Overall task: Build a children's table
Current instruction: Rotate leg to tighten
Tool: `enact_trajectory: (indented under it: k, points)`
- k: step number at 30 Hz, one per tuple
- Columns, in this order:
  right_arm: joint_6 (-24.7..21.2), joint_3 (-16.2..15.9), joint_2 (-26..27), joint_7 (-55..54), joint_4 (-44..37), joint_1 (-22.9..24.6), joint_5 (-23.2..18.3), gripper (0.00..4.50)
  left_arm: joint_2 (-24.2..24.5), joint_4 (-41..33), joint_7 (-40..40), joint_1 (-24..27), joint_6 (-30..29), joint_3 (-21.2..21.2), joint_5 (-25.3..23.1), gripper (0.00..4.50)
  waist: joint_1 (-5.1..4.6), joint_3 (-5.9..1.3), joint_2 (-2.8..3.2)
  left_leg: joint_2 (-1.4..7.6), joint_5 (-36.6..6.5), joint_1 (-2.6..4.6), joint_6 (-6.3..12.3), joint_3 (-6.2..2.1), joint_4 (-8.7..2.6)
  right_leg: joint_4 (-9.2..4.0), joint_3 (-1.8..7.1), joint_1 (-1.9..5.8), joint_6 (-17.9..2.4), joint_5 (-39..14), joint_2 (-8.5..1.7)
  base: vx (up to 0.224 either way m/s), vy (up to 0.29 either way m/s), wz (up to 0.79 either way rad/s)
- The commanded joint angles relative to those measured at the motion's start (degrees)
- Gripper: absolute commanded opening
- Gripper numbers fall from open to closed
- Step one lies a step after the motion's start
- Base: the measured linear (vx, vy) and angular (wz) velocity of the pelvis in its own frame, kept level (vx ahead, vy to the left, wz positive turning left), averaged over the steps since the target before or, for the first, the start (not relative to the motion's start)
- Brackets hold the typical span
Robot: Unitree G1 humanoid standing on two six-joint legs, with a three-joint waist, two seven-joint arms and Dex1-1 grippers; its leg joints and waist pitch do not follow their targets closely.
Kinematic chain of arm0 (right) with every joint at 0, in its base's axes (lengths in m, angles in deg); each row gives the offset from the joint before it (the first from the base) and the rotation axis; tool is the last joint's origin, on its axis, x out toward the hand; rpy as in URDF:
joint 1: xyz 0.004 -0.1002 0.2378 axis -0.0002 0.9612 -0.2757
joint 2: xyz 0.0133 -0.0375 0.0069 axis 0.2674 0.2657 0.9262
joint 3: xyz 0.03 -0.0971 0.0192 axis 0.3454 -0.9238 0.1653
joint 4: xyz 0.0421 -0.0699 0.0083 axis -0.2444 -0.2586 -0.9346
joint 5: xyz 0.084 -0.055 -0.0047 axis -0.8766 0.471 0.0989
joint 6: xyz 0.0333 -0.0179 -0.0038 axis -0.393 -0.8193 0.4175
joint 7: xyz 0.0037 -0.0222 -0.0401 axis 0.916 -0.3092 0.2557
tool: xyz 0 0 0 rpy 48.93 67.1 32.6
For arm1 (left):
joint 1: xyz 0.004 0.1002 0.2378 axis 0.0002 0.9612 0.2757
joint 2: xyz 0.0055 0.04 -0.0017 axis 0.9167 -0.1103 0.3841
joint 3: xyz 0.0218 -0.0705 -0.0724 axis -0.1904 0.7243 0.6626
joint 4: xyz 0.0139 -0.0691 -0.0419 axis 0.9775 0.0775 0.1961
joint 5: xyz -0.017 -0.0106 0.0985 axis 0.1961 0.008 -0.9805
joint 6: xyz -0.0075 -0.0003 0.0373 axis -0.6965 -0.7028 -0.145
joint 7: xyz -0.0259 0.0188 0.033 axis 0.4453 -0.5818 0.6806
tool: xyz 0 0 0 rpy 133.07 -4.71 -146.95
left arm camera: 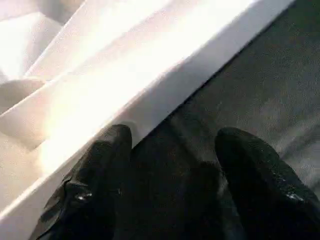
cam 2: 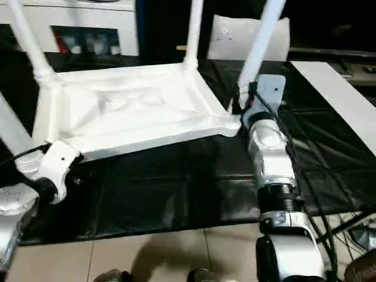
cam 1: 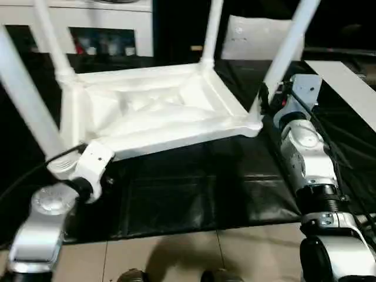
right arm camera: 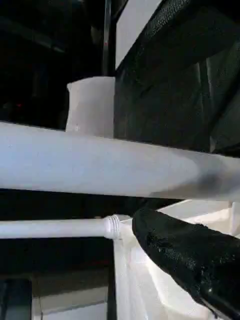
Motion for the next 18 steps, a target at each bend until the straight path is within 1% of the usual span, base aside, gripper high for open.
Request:
enact_trajectory:
  k: [1, 2, 3, 4, 5, 6, 7, 8, 9, 10, 11, 12, 13, 14, 15, 16, 17, 18]
  points:
    - [-0.8, -1.3, 0.0, 5.4, -2.9, 2.2, -2.4, 4.5, -1.8, -3.1, -2.1, 1.9, 2.1, 1.3, 1.6, 3.19, -0.19, -4.3, 1.19, 2.36, -18.7, 1.07, -1.01, -1.37, -4.32, -3.88, 1.91, 2.25, -8.1, -13.4, -2.3, 0.0, 0.0, 0.0]
    - [-2.9, -2.4, -0.1, 10.0, -5.5, 3.8, -4.6, 4.5, -3.1, -4.4, -2.9, 3.7, 3.4, 1.7, 2.2, 3.19, -0.26, -4.35, 1.26, 2.29, -18.9, 1.12, -0.67, -1.35, -4.21, -3.77, 1.84, 2.18, -8.3, -13.6, -2.2, 0.0, 0.0, 0.0]
    - [-6.0, -3.9, -0.1, 16.4, -9.6, 6.2, -8.2, 4.5, -4.7, -6.2, -3.6, 6.5, 5.8, 1.9, 3.2, 3.19, -0.41, -4.3, 1.2, 2.32, -19.2, 1.06, 0.22, -1.31, -4.22, -3.91, 1.85, 2.34, -8.4, -14.0, -2.11, 0.0, 0.0, 0.0]
    - [-6.3, -4.4, -0.1, 17.3, -11.1, 7.3, -8.7, 4.5, -5.3, -6.7, -4.3, 7.6, 6.0, 2.2, 3.2, 3.4, -0.42, -4.11, 1.26, 2.66, -19.2, 0.98, 0.58, -1.41, -4.44, -4.18, 1.88, 2.33, -8.2, -14.5, -2.18, 0.0, 0.0, 0.0]
    - [-6.3, -4.4, -0.1, 17.3, -11.1, 7.3, -8.7, 4.5, -5.3, -6.7, -4.3, 7.6, 6.0, 2.2, 3.2, 3.4, -0.42, -4.11, 1.26, 2.66, -19.2, 0.98, 0.58, -1.41, -4.44, -4.18, 1.88, 2.33, -8.2, -14.5, -2.18, 0.0, 0.0, 0.0]
    - [-7.9, -6.4, -0.6, 19.3, -14.6, 10.1, -9.8, 4.5, -7.3, -8.0, -6.2, 10.3, 6.8, 3.2, 3.4, 3.48, -0.52, -4.06, 1.48, 2.66, -20.1, 1.41, 0.37, -1.28, -4.34, -4.34, 1.79, 1.84, -8.4, -16.5, -1.88, 0.0, 0.0, 0.0]
    - [-8.5, -8.0, -1.3, 21.2, -16.8, 12.1, -10.3, 4.5, -8.6, -8.7, -7.6, 12.1, 8.2, 3.8, 3.3, 3.58, -0.54, -3.7, 1.37, 2.8, -21.0, 1.27, -0.21, -1.33, -4.53, -4.63, 1.76, 1.76, -8.1, -18.6, -1.93, 0.0, 0.0, 0.0]
    - [-8.9, -8.8, -1.6, 22.2, -17.9, 13.0, -10.7, 4.5, -9.2, -9.1, -8.3, 12.9, 9.0, 4.0, 3.1, 3.63, -0.43, -3.64, 1.56, 2.86, -21.9, 1.39, -0.44, -1.39, -4.58, -4.8, 1.72, 1.73, -7.7, -19.9, -1.95, 0.0, 0.0, 0.0]
    - [-10.1, -9.7, -2.1, 23.6, -19.7, 14.5, -11.6, 4.5, -10.5, -9.5, -9.2, 14.4, 10.7, 4.6, 3.3, 3.71, -0.44, -3.48, 1.47, 2.94, -22.8, 1.47, -0.75, -1.4, -4.63, -5.1, 1.72, 1.61, -7.2, -21.3, -1.96, 0.0, 0.0, 0.0]
    - [-11.8, -10.7, -2.6, 25.9, -22.6, 17.0, -12.7, 4.5, -12.6, -9.5, -11.8, 16.8, 13.9, 5.9, 2.8, 3.83, -0.54, -3.21, 1.43, 2.73, -26.0, 1.79, -1.44, -1.5, -4.55, -5.7, 1.63, 1.09, -5.5, -26.2, -1.75, 0.0, 0.0, 0.0]
    - [-12.3, -11.0, -2.8, 26.5, -23.2, 17.5, -13.0, 4.5, -13.2, -9.5, -12.6, 17.1, 14.5, 6.4, 2.7, 3.93, -0.53, -3.13, 1.46, 2.73, -26.7, 1.86, -1.58, -1.63, -4.57, -5.98, 1.58, 1.05, -4.9, -27.6, -1.77, 0.0, 0.0, 0.0]
    - [-12.9, -11.3, -2.9, 27.1, -24.0, 18.1, -13.3, 4.5, -13.9, -9.4, -13.6, 17.5, 15.2, 6.9, 2.6, 3.93, -0.6, -2.98, 1.41, 2.74, -28.1, 2.01, -1.93, -1.71, -4.56, -6.43, 1.51, 0.78, -3.7, -30.0, -1.71, 0.0, 0.0, 0.0]
    - [-13.5, -11.6, -3.1, 27.8, -24.8, 18.8, -13.7, 4.5, -14.7, -9.4, -14.8, 17.9, 15.9, 7.4, 2.4, 4.03, -0.65, -3.02, 1.4, 2.6, -29.1, 2.18, -2.15, -1.92, -4.47, -6.63, 1.39, 0.55, -2.9, -31.9, -1.68, 0.0, 0.0, 0.0]
    - [-13.8, -11.8, -3.1, 28.2, -25.2, 19.1, -13.8, 4.5, -15.1, -9.3, -15.6, 18.0, 16.2, 7.9, 2.3, 4.03, -0.65, -3.04, 1.39, 2.62, -29.4, 2.25, -2.22, -1.99, -4.47, -6.7, 1.35, 0.47, -2.7, -32.4, -1.68, 0.0, 0.0, 0.0]
    - [-15.4, -12.7, -3.4, 29.5, -26.9, 20.6, -14.3, 4.5, -16.8, -8.7, -19.3, 18.5, 18.2, 10.0, 1.6, 4.15, -0.7, -2.9, 1.4, 2.59, -29.9, 2.26, -2.32, -2.05, -4.47, -6.83, 1.26, 0.35, -2.4, -33.1, -1.6, 0.0, 0.0, 0.0]
    - [-15.9, -13.0, -3.5, 29.9, -27.4, 21.0, -14.4, 4.5, -17.1, -8.5, -20.5, 18.7, 18.7, 10.6, 1.1, 4.26, -0.86, -2.69, 1.47, 2.54, -30.4, 2.13, -2.57, -2.37, -4.59, -7.17, 0.94, 0.64, -1.4, -34.5, -1.67, 0.0, 0.0, 0.0]
    - [-16.5, -13.5, -3.7, 30.3, -28.1, 21.5, -14.4, 4.5, -17.5, -8.4, -22.1, 18.8, 19.5, 11.3, 0.7, 4.34, -0.84, -2.75, 1.6, 2.58, -30.6, 2.21, -2.61, -2.51, -4.65, -7.2, 0.91, 0.66, -1.4, -34.4, -1.64, 0.0, 0.0, 0.0]
    - [-17.3, -14.3, -3.9, 30.7, -29.1, 22.1, -14.5, 4.5, -17.7, -8.3, -24.2, 18.6, 21.0, 12.3, -0.3, 4.4, -1.07, -2.61, 1.63, 2.56, -31.0, 2.07, -2.59, -2.71, -4.77, -7.4, 0.76, 0.74, -1.2, -34.2, -1.48, 0.0, 0.0, 0.0]
